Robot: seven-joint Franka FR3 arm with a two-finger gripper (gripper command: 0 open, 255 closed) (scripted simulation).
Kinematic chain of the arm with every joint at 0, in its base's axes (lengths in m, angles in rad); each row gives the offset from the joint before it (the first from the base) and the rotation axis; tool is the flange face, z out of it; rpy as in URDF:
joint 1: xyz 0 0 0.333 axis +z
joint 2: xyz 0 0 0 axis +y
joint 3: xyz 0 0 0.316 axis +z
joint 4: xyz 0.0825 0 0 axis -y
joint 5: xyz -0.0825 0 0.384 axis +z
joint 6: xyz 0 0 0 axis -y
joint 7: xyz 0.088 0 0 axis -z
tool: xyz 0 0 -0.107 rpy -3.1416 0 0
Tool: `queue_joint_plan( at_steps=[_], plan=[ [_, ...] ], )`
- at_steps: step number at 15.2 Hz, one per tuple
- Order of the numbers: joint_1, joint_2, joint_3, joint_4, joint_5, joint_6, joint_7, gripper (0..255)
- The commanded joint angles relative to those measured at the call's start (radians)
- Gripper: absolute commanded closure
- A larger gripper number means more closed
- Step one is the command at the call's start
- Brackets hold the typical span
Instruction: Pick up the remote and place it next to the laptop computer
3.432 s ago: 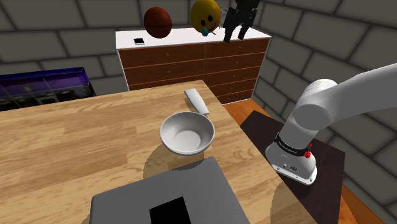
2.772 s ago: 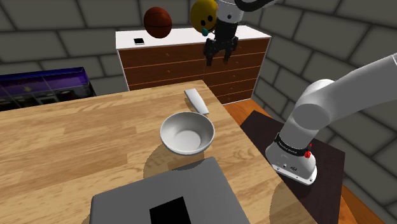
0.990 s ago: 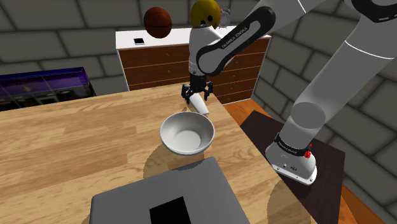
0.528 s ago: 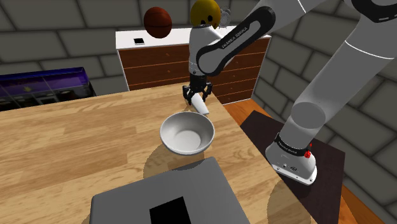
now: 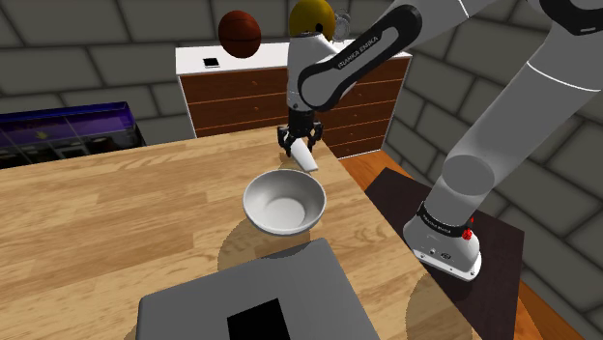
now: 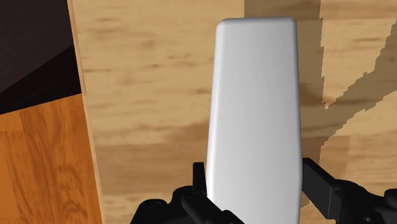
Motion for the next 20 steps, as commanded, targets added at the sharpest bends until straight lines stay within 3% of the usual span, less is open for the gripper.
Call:
queue_joint_plan(
  at_steps=[1,18,20],
  plan=[
    [0.002,-0.02,-0.002,0.01,0.008,-0.029,-0.005,255],
    [0.008,-0.147,-0.029,0.135,0.037,-0.277,-0.032,255],
    [0.032,-0.212,-0.016,0.079,0.065,-0.284,-0.015,255]
  ],
)
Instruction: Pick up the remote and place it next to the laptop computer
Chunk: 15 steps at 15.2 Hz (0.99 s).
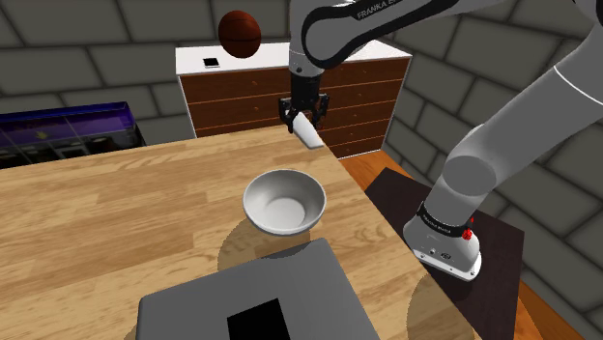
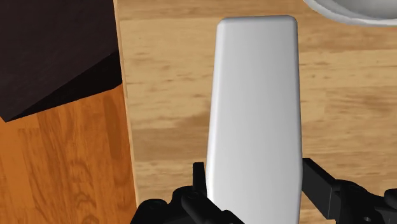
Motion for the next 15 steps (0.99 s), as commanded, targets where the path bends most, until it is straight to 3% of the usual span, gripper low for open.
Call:
queue_joint_plan(
  at_steps=[1,15],
  plan=[
    [0.021,-0.057,0.01,-0.046,0.025,-0.008,0.013,255],
    [0.271,-0.471,0.142,-0.291,0.242,-0.155,0.224,255]
  ],
)
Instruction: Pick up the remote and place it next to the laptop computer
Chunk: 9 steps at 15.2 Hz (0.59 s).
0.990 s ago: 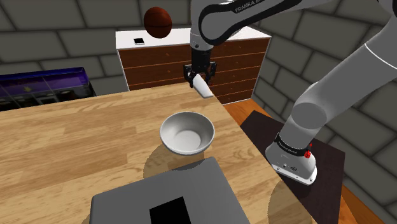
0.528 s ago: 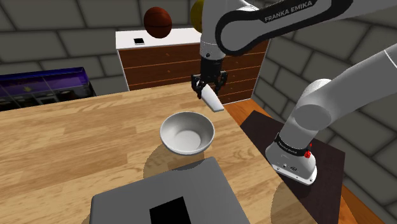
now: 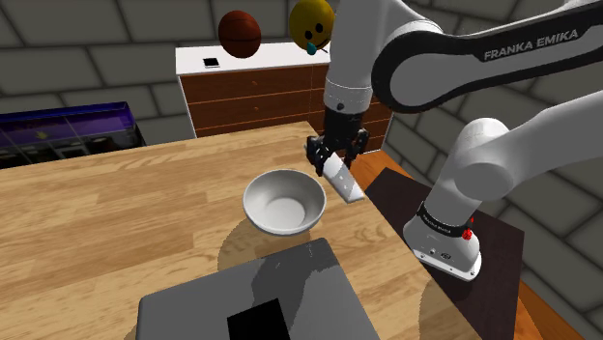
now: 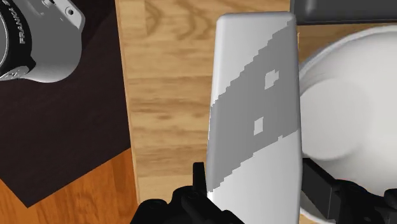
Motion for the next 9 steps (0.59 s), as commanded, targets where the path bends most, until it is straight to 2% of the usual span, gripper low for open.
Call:
queue_joint_plan(
  at_steps=[1,9],
  plan=[
    [0.04,-0.05,0.023,-0.015,0.031,-0.031,0.042,255],
    [0.204,-0.195,0.146,-0.032,0.166,-0.133,0.236,255]
  ],
)
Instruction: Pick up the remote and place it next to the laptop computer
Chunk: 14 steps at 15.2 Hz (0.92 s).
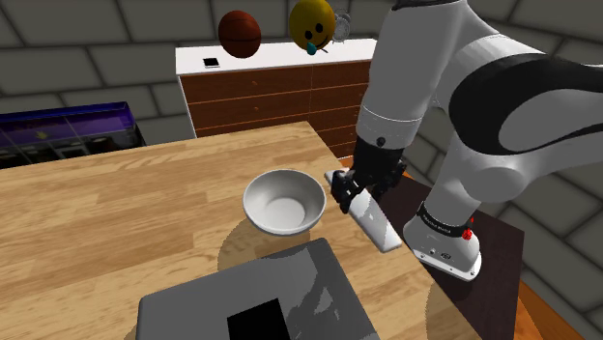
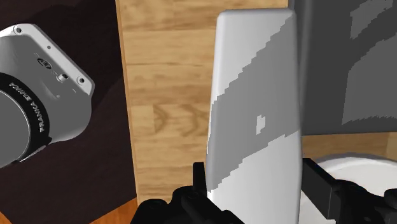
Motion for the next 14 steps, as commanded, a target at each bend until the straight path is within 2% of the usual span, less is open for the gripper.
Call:
queue_joint_plan(
  at_steps=[1,14],
  plan=[
    [0.04,-0.029,0.034,0.001,0.036,-0.022,0.053,255],
    [0.059,0.038,0.147,-0.126,0.136,0.171,0.039,255]
  ],
)
